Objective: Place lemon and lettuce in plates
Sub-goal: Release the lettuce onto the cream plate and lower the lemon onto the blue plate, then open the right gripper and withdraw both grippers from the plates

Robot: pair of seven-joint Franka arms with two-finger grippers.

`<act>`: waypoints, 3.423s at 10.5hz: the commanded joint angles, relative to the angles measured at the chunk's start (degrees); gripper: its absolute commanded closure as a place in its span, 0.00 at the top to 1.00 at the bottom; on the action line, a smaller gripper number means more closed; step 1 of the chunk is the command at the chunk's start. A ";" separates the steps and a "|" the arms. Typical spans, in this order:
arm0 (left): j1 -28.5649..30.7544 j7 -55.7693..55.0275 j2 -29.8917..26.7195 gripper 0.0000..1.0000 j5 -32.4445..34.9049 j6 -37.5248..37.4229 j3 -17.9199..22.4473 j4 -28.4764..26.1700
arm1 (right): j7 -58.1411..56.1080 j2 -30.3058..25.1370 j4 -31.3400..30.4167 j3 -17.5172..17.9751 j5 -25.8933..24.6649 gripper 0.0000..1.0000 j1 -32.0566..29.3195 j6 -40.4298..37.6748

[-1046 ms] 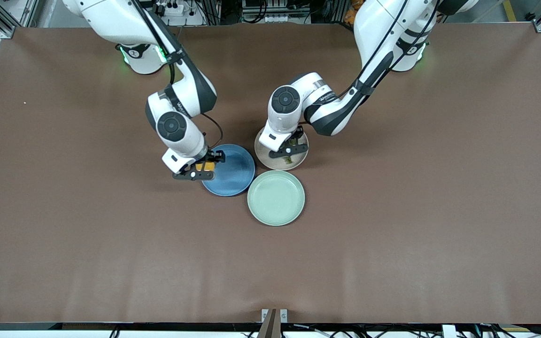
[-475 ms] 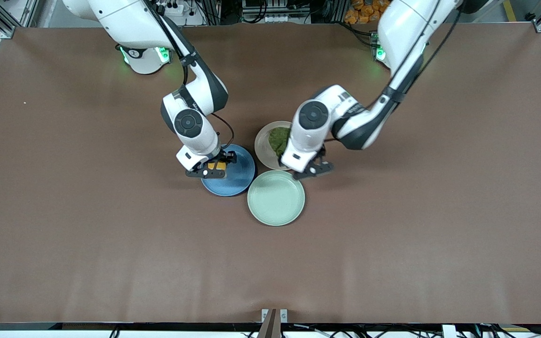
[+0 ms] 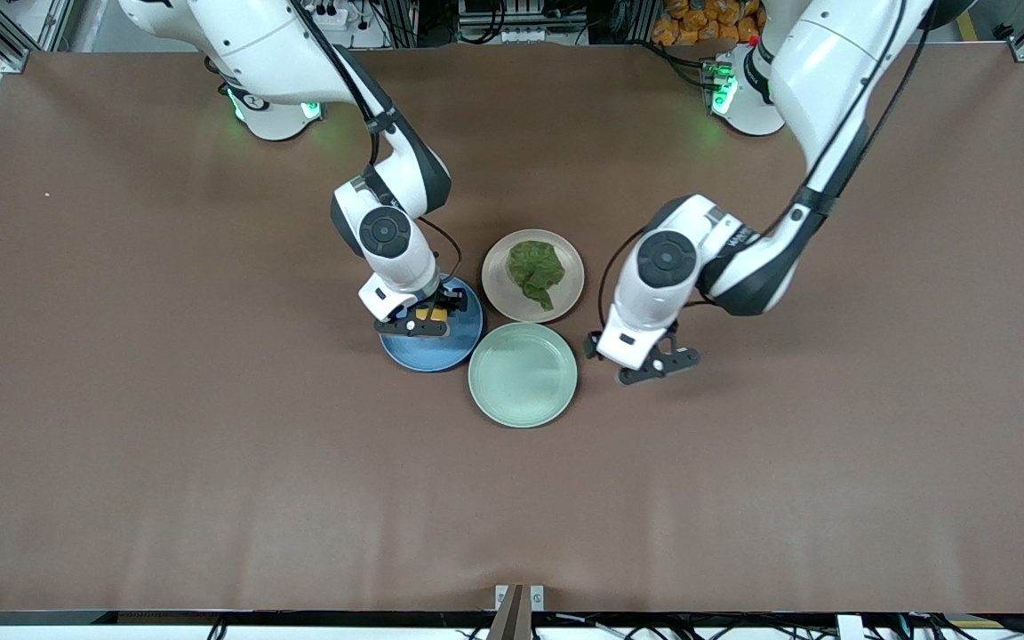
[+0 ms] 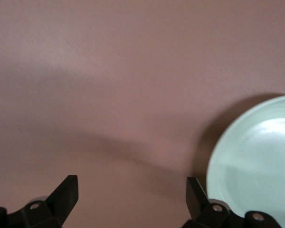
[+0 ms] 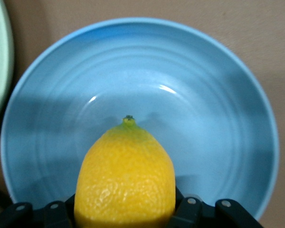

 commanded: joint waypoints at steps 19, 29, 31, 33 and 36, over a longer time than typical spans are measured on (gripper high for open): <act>3.80 39.58 -26.78 1.00 -15.65 -11.09 16.11 -17.94 | -17.72 -7.47 33.30 -0.71 -0.38 1.00 -20.70 -52.31; 4.06 48.99 -34.18 1.00 -21.72 -25.04 19.71 -0.03 | -29.52 -16.34 39.13 -1.33 -6.70 1.00 -30.65 -59.62; 3.71 50.13 -33.57 1.00 -21.10 -28.48 19.63 4.18 | -30.41 -18.20 39.13 -1.33 -6.62 1.00 -31.97 -61.82; 3.80 51.19 -33.57 1.00 -21.01 -32.61 19.63 7.18 | -30.50 -19.95 39.13 -1.24 -6.53 1.00 -33.20 -63.75; 3.89 51.10 -33.92 1.00 -18.83 -34.21 19.28 8.43 | -32.25 -20.49 37.91 -1.24 -6.53 1.00 -33.91 -66.40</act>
